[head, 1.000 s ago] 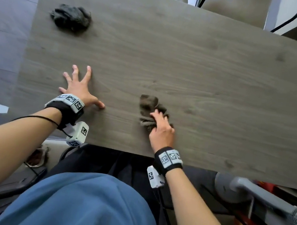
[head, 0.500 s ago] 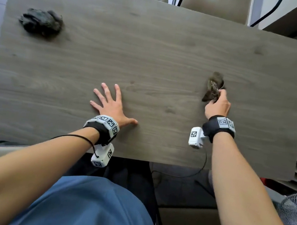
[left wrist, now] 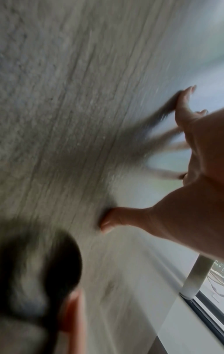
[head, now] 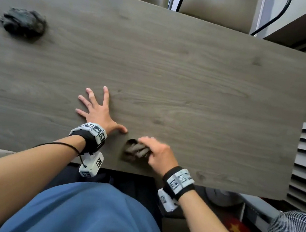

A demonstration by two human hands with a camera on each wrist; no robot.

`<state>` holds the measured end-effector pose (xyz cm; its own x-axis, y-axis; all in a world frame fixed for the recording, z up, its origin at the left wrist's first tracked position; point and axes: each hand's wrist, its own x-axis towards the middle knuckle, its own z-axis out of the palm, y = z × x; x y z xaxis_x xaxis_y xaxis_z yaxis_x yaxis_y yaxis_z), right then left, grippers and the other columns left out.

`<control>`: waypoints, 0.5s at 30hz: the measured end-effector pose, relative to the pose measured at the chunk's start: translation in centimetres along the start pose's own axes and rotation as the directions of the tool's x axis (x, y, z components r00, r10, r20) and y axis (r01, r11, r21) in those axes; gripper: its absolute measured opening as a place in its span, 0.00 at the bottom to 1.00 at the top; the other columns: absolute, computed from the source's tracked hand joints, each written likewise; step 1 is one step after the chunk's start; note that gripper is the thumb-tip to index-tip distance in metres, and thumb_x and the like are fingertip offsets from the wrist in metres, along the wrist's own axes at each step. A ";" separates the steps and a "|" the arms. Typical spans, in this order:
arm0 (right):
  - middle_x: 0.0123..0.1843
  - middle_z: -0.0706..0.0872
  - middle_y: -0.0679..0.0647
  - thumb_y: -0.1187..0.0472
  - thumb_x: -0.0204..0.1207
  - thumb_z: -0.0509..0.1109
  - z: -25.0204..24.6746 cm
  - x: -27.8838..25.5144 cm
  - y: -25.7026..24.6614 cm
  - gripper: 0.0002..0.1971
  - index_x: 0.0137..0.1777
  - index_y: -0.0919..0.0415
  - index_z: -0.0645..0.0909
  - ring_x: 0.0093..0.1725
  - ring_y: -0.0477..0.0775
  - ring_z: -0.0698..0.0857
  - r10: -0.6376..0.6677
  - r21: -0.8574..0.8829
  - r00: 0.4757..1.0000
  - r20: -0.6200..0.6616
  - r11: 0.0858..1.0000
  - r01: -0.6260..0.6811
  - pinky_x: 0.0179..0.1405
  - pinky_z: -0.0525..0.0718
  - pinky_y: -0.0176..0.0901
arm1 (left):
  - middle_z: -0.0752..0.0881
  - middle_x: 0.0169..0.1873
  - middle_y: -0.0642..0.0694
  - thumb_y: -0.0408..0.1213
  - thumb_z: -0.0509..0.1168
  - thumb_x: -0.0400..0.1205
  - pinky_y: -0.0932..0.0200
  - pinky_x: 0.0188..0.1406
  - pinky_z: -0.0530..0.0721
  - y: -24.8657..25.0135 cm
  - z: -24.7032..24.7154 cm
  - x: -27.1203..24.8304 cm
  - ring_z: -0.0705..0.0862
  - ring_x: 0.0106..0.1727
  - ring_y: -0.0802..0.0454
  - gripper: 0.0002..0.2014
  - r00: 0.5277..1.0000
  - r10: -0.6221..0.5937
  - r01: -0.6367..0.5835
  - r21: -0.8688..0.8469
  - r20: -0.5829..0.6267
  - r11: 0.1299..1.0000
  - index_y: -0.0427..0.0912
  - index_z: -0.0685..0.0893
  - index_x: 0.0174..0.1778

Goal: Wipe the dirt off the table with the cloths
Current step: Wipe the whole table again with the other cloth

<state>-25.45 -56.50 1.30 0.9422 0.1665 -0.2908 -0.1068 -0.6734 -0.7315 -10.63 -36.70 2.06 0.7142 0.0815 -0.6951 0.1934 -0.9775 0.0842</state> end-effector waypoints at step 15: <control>0.79 0.74 0.55 0.76 0.60 0.61 -6.3 4.7 7.1 0.38 0.74 0.55 0.79 0.79 0.58 0.71 0.108 -0.237 0.953 -0.282 0.955 -0.178 0.81 0.63 0.50 | 0.31 0.86 0.38 0.69 0.85 0.38 0.18 0.78 0.51 0.0 0.0 -0.4 0.33 0.86 0.28 0.86 0.998 -0.041 0.039 -0.044 -0.039 0.998 0.67 0.33 0.85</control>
<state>-19.78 -65.02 -1.33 0.9762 -0.1170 -0.1827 -0.1947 -0.8437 -0.5002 -10.91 -36.75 2.34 0.7313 0.1286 -0.6698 0.2508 -0.9640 0.0887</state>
